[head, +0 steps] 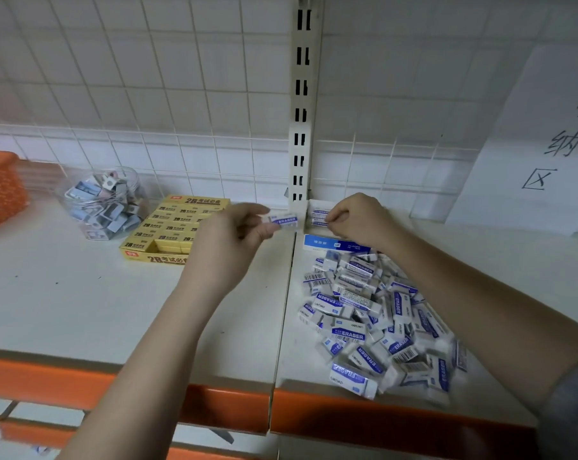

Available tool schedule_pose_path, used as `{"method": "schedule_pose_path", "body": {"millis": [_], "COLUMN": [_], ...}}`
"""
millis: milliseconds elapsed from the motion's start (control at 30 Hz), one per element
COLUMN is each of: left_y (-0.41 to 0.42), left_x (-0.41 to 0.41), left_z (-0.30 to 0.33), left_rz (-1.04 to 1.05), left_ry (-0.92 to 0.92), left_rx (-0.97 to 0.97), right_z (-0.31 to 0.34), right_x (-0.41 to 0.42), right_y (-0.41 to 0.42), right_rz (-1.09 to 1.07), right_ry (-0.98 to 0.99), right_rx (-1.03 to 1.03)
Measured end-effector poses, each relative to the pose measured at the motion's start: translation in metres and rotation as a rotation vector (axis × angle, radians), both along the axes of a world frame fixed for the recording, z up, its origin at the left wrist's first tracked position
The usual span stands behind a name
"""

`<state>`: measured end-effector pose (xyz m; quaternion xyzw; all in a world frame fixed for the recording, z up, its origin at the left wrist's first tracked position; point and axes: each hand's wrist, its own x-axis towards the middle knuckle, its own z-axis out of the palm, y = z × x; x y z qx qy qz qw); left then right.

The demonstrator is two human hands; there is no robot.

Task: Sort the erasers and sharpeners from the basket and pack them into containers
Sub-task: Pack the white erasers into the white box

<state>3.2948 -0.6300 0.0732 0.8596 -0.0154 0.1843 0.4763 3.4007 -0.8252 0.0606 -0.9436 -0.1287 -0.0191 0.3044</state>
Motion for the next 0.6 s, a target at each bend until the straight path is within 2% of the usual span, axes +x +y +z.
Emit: {"method": "schedule_pose_path", "body": {"millis": [267, 433, 600], "left_y": [-0.019, -0.036, -0.040], "left_x": [0.068, 0.095, 0.109], "left_z": [0.008, 0.000, -0.004], "left_rz": [-0.073, -0.183, -0.202], "left_ry": [0.029, 0.088, 0.117], "left_rx": [0.338, 0.447, 0.542], "right_z": [0.023, 0.031, 0.026], "right_x": [-0.035, -0.069, -0.089], "right_y": [-0.039, -0.060, -0.070], "right_rz": [-0.013, 0.007, -0.016], "right_ry": [-0.128, -0.122, -0.106], "right_rx": [0.118, 0.160, 0.161]}}
